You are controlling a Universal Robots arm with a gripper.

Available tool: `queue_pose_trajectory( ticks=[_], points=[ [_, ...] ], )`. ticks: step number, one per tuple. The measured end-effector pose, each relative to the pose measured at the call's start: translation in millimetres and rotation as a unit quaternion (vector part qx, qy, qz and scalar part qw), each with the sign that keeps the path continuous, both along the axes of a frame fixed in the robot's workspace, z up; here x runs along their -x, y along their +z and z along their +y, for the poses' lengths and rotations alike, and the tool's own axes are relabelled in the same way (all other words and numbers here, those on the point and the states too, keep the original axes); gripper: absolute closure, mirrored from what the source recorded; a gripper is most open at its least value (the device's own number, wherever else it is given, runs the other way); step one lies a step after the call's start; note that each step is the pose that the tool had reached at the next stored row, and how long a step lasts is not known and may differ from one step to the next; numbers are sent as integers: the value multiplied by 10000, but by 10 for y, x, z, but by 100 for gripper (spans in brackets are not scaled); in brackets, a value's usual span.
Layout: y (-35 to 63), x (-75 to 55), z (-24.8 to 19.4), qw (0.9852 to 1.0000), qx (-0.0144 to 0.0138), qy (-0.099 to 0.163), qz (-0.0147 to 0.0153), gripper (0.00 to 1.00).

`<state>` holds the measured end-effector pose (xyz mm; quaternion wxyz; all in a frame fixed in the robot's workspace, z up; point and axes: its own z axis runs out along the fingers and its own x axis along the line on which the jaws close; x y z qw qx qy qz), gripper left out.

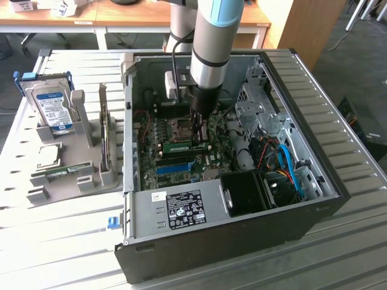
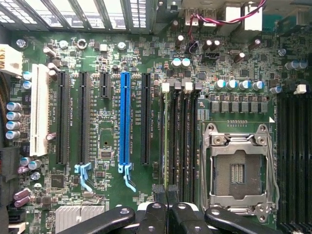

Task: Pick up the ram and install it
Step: 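Insert the ram into the slot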

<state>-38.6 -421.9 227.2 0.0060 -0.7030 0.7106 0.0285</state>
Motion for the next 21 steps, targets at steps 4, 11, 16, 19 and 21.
queue_pose_trajectory(
  ticks=[4,11,16,19,21],
  points=[
    [-6,0,0,10000,-2,1,-3,88],
    [-27,0,0,10000,-3,2,-14,88],
    [-41,0,0,10000,-5,4,-22,88],
    [-41,0,0,10000,-5,4,-23,88],
    [-42,0,0,10000,-6,4,-23,88]
  ],
)
